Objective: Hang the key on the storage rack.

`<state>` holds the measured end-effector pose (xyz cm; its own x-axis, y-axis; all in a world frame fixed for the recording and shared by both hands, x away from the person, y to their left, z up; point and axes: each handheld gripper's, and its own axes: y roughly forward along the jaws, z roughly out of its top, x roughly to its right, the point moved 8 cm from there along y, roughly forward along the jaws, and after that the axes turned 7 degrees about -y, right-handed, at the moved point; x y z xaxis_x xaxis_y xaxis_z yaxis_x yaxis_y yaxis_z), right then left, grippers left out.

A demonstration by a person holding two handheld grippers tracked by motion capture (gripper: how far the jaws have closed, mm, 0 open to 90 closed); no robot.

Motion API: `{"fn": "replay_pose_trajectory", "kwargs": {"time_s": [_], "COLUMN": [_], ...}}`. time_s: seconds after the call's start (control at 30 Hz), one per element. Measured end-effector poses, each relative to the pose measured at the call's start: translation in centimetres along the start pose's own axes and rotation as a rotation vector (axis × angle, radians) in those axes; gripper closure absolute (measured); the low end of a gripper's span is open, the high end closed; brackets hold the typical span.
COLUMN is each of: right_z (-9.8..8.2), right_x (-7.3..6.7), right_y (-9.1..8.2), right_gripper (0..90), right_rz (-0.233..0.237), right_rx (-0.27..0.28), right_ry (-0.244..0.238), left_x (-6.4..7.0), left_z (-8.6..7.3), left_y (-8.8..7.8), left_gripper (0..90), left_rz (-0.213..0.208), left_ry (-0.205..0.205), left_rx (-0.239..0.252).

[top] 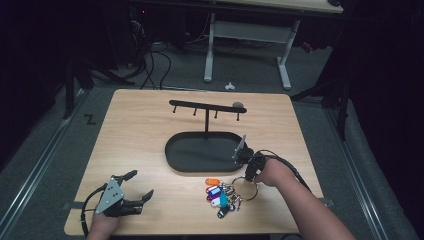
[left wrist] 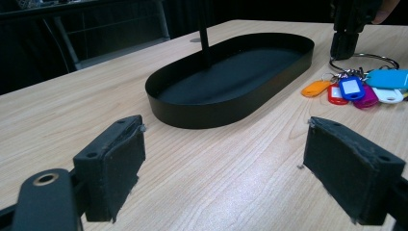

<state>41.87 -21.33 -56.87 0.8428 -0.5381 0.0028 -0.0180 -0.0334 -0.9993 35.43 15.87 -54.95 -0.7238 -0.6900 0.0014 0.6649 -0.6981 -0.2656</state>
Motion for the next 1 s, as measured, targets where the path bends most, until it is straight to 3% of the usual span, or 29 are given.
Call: {"fn": "replay_pose_trajectory", "kwargs": {"time_s": [0.2, 0.43, 0.53, 0.77, 1.0], "right_z": [-0.1, -0.1, 0.0, 0.0, 0.3], "right_x": [-0.2, -0.6, -1.1, -1.7, -2.5], "right_y": [0.0, -0.6, -2.4, -4.2, -7.5], "right_gripper": [86.4, 86.9, 87.0, 87.1, 87.3], "right_rz": [0.009, -0.026, -0.036, -0.035, -0.014], "right_rx": [0.014, 0.034, 0.082, 0.106, 0.157], "right_ry": [-0.010, -0.045, -0.051, -0.069, -0.072], "left_x": [0.0, 0.0, 0.0, 0.0, -0.1], "left_z": [0.0, 0.0, 0.0, 0.0, 0.0], "left_y": [0.0, 0.0, 0.0, 0.0, 0.1], "left_gripper": [15.0, 15.0, 15.0, 15.0, 15.0], "left_rz": [0.001, 0.000, 0.000, 0.001, 0.002], "left_ry": [0.003, 0.004, 0.004, 0.003, -0.001], "left_rx": [-0.001, -0.001, -0.001, 0.001, -0.004]}}
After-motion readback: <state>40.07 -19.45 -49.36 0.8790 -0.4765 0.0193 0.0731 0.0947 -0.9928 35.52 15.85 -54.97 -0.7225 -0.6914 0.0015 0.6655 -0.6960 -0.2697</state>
